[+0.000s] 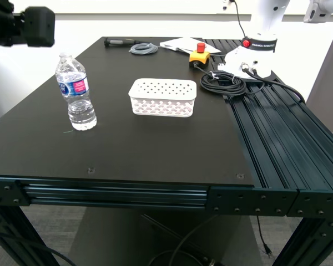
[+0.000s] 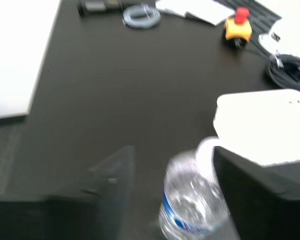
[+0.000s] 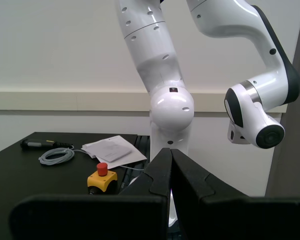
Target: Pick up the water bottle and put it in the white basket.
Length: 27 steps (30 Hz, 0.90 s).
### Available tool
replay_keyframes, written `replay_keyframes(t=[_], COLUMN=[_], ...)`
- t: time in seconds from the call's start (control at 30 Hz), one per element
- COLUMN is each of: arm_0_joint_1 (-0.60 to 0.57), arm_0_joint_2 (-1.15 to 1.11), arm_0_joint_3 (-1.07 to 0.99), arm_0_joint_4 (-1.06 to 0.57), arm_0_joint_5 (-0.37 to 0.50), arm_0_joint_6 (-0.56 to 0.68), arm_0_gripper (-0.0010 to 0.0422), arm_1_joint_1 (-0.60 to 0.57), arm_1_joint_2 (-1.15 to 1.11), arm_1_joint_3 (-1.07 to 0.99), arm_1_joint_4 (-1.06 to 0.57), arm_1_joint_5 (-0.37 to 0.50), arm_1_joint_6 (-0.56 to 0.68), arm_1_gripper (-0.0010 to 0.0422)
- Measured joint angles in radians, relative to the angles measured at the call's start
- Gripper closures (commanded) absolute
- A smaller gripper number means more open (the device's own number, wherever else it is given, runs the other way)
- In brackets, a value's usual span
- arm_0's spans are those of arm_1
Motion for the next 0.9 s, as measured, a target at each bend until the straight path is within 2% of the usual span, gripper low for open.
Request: replay_keyframes(t=[0.07, 0.17, 0.4, 0.5, 0.6, 0.83, 0.9], arm_0_joint_1=[0.0, 0.0, 0.0, 0.0, 0.0, 0.0, 0.0], arm_0_joint_2=[0.0, 0.0, 0.0, 0.0, 0.0, 0.0, 0.0], arm_0_joint_3=[0.0, 0.0, 0.0, 0.0, 0.0, 0.0, 0.0], arm_0_joint_4=[0.0, 0.0, 0.0, 0.0, 0.0, 0.0, 0.0], arm_0_joint_5=[0.0, 0.0, 0.0, 0.0, 0.0, 0.0, 0.0], arm_0_joint_6=[0.0, 0.0, 0.0, 0.0, 0.0, 0.0, 0.0], arm_0_gripper=[0.0412, 0.0412, 0.0412, 0.0412, 0.0412, 0.0412, 0.0412], arm_1_joint_1=[0.0, 0.0, -0.005, -0.006, -0.025, -0.061, -0.061], arm_1_joint_2=[0.001, 0.001, 0.002, 0.036, 0.122, 0.276, 0.294], arm_1_joint_3=[-0.014, -0.04, -0.092, -0.091, -0.08, -0.037, -0.008], arm_1_joint_4=[-0.005, 0.0, 0.125, 0.177, 0.208, 0.286, 0.29], arm_1_joint_5=[-0.012, -0.024, 0.001, 0.048, 0.097, 0.093, 0.085], arm_1_joint_6=[-0.004, -0.009, -0.063, -0.081, -0.132, -0.135, -0.135], arm_1_gripper=[0.0102, 0.0111, 0.0234, 0.025, 0.0234, 0.0124, 0.0105])
